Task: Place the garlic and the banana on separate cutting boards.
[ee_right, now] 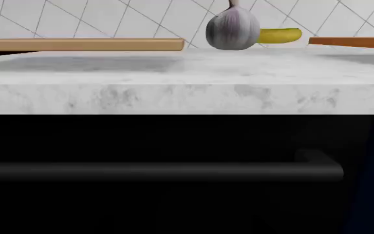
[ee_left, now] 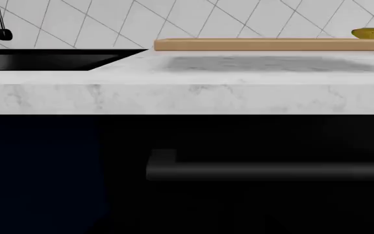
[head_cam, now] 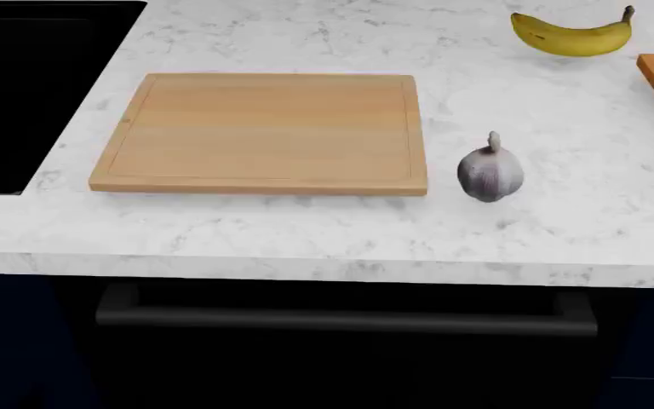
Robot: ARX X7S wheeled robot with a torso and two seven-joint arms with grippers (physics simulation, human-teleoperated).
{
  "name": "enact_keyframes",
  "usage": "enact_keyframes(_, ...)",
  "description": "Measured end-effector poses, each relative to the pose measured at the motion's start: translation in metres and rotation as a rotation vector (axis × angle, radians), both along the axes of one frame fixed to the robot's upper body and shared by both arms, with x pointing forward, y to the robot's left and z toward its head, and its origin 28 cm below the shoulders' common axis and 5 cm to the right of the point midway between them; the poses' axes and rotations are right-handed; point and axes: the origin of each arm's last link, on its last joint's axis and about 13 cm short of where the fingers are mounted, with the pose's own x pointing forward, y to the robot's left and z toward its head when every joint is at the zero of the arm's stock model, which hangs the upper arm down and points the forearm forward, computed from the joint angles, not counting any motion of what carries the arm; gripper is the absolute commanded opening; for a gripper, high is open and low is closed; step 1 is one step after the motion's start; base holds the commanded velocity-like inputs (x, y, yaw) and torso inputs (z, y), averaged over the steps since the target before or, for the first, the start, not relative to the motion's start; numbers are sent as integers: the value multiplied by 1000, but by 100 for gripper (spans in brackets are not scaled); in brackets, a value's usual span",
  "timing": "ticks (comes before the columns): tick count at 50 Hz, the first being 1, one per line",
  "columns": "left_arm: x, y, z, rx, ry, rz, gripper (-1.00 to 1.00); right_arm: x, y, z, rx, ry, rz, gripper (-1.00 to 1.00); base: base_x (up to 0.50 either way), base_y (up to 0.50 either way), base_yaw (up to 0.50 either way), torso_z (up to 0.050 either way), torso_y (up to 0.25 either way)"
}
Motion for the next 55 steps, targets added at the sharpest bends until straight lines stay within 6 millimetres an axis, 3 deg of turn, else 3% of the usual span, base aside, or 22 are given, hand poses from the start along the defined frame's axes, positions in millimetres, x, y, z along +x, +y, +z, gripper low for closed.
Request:
enact_keyframes(14, -1, 0, 0, 1, 4, -16, 100, -2, 2, 0, -31, -8, -4, 100, 0, 0, 0, 0, 0)
enact_keyframes(55, 0, -1, -2, 0, 14, -13, 100, -4, 2, -1, -70, -17, -25, 100, 0, -499, 0, 0, 0)
